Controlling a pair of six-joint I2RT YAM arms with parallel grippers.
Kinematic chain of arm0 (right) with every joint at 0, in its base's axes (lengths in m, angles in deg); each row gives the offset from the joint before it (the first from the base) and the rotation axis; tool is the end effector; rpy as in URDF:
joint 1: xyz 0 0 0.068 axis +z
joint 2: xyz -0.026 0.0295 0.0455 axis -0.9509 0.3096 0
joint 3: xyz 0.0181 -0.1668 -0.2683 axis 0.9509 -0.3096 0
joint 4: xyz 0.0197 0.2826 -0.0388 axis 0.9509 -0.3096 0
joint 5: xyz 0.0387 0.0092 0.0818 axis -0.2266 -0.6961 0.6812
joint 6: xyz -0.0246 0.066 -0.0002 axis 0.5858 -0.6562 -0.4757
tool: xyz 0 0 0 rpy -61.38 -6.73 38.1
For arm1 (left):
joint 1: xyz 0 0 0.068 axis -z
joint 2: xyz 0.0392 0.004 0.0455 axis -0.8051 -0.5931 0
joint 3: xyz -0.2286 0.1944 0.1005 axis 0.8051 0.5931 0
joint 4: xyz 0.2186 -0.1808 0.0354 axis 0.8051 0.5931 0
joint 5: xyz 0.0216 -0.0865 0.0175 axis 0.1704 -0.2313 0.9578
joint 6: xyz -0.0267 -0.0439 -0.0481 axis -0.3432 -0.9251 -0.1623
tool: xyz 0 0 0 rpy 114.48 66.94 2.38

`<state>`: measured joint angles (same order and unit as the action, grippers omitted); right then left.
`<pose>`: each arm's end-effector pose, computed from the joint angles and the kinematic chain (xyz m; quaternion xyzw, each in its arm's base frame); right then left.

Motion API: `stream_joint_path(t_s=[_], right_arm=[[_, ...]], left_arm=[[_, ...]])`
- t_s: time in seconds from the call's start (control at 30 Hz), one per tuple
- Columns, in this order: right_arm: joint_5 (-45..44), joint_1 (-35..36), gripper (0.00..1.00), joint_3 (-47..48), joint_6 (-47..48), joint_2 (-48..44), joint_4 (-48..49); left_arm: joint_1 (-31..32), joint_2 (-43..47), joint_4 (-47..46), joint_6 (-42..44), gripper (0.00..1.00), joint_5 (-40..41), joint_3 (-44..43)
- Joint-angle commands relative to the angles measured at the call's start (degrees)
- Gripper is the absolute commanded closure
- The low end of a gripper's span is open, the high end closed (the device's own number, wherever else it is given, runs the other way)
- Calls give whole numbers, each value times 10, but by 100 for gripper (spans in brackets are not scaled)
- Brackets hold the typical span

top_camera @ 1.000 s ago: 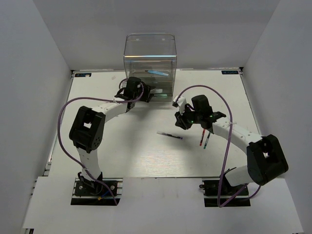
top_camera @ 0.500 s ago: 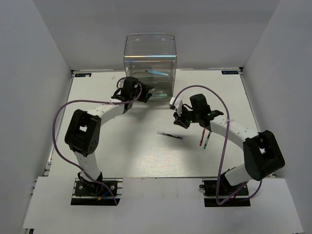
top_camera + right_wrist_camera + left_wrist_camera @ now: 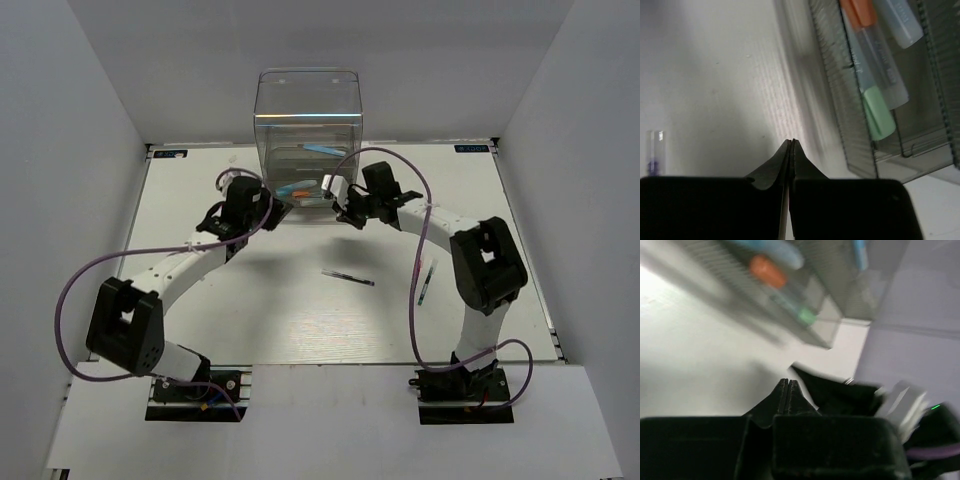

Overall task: Sort the stationery into containers
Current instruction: Close the drawer in the storage box.

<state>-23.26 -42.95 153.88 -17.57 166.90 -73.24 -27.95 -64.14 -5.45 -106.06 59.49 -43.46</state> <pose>0.3941 0.2475 0.2304 -0.5835 0.6656 0.1608 0.4367 0.3303 -0.1544 0.2866 -0.3518 0.8000 -0.3426 0.3447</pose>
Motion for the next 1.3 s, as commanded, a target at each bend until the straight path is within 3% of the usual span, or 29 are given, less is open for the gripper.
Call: stream_joint_path(t_s=[0.0, 0.07, 0.1, 0.17, 0.2, 0.3, 0.53, 0.8, 1.03, 1.27], right_arm=[[-30, 6, 100, 51, 6, 36, 29], [-61, 8, 100, 75, 6, 53, 44], [-68, 10, 100, 81, 8, 67, 44], [-105, 14, 100, 106, 8, 86, 47], [-112, 17, 100, 114, 8, 99, 48], [-144, 18, 100, 134, 3, 114, 73], [-196, 29, 100, 156, -3, 134, 114], [-214, 31, 96, 187, 6, 146, 131], [-231, 30, 94, 200, 13, 158, 137], [-137, 27, 92, 135, 8, 89, 85]], left_arm=[[-4, 53, 47, 36, 100, 0, 68], [-4, 96, 25, 30, 99, 0, 127], [-4, 110, 15, 21, 82, 0, 147], [-9, 143, -13, -1, 59, 0, 197], [-9, 151, -21, -7, 41, 0, 222], [-9, 162, -49, -26, 26, 5, 251], [-9, 133, -121, -57, 24, -15, 270], [-9, 48, -257, -95, 35, -39, 280], [-9, -38, -303, -107, 35, -50, 229], [-9, -120, -415, -143, 39, -21, 193]])
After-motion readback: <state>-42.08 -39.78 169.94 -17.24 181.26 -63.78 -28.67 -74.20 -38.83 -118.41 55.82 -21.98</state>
